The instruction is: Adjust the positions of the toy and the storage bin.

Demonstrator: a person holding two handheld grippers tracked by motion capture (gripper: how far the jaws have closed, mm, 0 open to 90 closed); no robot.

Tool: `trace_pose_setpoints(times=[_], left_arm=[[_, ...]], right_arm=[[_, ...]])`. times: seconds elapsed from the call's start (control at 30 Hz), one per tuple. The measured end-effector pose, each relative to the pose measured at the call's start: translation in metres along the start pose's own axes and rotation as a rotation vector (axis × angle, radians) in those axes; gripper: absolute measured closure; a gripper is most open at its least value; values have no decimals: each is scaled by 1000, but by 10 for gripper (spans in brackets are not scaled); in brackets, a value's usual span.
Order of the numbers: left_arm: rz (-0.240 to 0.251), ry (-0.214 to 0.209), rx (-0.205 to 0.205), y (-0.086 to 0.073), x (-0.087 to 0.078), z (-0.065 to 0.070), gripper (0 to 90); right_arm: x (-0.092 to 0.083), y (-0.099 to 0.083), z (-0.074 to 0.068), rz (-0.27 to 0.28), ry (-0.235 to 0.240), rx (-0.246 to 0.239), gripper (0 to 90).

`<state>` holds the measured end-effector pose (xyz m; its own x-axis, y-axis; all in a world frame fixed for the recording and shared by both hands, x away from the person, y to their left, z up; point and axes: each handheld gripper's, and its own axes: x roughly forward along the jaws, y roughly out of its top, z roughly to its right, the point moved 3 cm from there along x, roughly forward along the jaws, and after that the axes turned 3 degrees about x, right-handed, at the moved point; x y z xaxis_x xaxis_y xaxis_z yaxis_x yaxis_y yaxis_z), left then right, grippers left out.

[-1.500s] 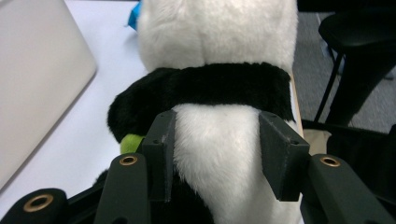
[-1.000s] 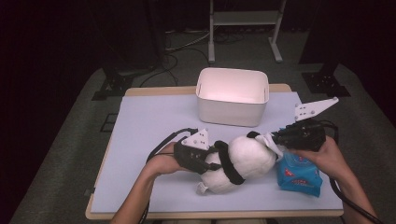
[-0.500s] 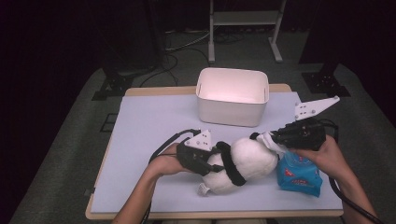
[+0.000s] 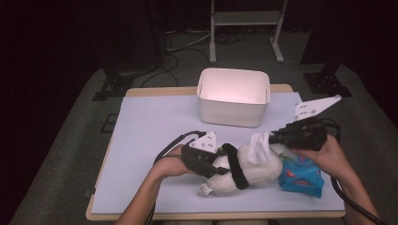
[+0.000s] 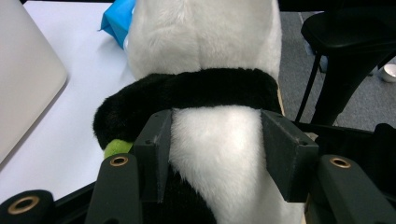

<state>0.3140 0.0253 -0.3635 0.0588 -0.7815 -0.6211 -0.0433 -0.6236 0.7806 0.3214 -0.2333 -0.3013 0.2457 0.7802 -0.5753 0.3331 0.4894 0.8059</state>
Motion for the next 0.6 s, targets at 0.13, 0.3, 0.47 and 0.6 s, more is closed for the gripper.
trace_pose_setpoints(times=[0.13,0.3,0.47,0.6], left_arm=[[-1,-11,2,3,7,0,453],[-6,-10,7,10,13,1,414],[-15,-11,6,14,18,2,418],[-21,-9,6,17,21,2,417]], right_arm=[[16,-18,3,-70,-8,13,836],[16,-32,9,-95,-1,48,835],[17,-35,5,-84,0,39,835],[19,-31,0,-88,5,19,834]])
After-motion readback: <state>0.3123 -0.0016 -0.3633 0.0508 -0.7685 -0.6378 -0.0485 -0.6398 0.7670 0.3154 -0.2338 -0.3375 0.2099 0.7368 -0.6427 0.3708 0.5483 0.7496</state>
